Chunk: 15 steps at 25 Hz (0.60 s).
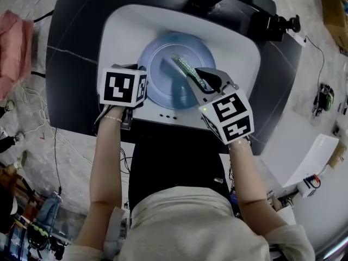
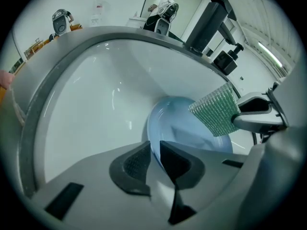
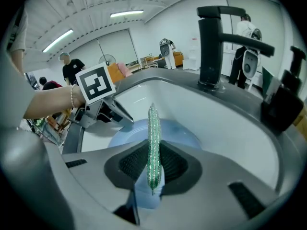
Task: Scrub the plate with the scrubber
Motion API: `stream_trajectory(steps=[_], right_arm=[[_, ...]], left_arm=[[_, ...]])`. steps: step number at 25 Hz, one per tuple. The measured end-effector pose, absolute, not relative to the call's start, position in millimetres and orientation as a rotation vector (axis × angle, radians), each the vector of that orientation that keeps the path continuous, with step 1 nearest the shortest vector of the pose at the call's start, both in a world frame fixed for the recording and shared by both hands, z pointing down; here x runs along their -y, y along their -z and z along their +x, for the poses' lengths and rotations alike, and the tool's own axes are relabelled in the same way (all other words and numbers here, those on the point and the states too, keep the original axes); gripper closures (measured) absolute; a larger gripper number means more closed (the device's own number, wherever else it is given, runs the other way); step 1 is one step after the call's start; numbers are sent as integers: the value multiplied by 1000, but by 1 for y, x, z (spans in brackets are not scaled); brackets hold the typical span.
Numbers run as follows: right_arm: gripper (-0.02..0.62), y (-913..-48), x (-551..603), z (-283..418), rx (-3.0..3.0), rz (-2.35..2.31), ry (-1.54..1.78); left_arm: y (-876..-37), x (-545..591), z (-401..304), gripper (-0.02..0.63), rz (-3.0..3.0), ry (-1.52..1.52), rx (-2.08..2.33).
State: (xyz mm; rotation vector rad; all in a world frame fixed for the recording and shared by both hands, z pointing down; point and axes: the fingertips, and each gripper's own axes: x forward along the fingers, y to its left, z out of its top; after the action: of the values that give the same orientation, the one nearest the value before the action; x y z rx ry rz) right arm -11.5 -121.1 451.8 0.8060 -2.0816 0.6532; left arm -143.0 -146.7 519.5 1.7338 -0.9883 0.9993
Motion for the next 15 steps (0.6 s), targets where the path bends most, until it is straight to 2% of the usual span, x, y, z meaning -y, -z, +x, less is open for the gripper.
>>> stream_trajectory(steps=[15], right_arm=[[514, -488, 102, -26, 1940, 542, -386]], left_arm=[[-529, 151, -133, 532, 1791, -1052, 906]])
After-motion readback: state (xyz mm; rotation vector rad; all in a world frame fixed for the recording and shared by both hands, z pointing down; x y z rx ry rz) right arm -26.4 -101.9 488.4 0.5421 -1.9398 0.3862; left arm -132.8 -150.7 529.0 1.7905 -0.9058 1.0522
